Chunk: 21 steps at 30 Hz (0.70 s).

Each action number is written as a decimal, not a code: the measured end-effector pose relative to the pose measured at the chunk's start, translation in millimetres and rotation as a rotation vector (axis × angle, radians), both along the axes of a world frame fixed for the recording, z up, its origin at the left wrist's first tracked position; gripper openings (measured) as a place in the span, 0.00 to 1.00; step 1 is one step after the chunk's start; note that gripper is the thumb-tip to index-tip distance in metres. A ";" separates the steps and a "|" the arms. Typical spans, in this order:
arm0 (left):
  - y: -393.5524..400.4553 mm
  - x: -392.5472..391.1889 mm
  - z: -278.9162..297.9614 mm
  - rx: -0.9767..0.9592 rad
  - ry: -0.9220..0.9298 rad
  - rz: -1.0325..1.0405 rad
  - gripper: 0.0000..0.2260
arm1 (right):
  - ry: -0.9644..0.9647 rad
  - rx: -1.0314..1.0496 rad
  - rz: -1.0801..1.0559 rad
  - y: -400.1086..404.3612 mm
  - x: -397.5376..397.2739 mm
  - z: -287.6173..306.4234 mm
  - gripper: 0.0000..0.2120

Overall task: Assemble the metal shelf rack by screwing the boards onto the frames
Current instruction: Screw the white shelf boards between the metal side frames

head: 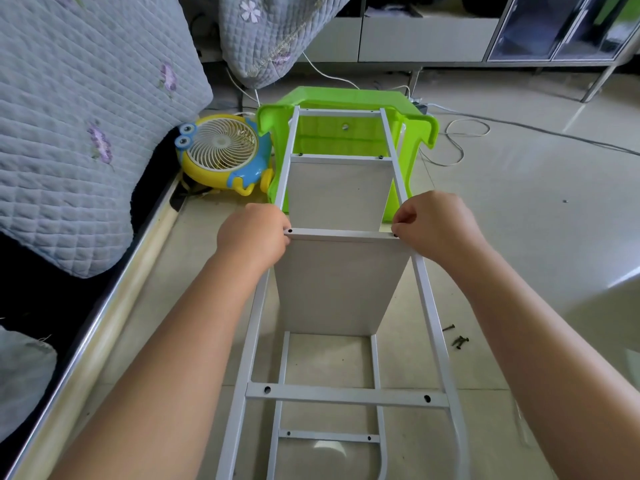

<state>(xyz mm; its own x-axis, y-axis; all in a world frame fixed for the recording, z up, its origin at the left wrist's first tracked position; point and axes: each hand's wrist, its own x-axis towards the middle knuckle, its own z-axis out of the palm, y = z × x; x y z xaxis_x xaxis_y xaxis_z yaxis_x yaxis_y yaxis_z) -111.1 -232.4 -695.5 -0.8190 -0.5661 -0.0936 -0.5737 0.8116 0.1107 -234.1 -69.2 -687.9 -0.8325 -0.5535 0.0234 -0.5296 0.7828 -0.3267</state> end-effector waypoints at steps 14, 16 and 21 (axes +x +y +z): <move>17.5 4.4 -8.9 -0.066 0.028 -0.052 0.13 | 0.161 0.189 0.339 17.1 5.1 7.5 0.12; 19.0 4.3 -12.5 -0.043 0.086 -0.122 0.12 | 0.150 0.193 0.385 14.3 6.0 7.6 0.12; 14.3 0.5 -21.2 0.049 0.123 -0.217 0.10 | 0.078 0.076 0.411 17.9 5.2 5.9 0.12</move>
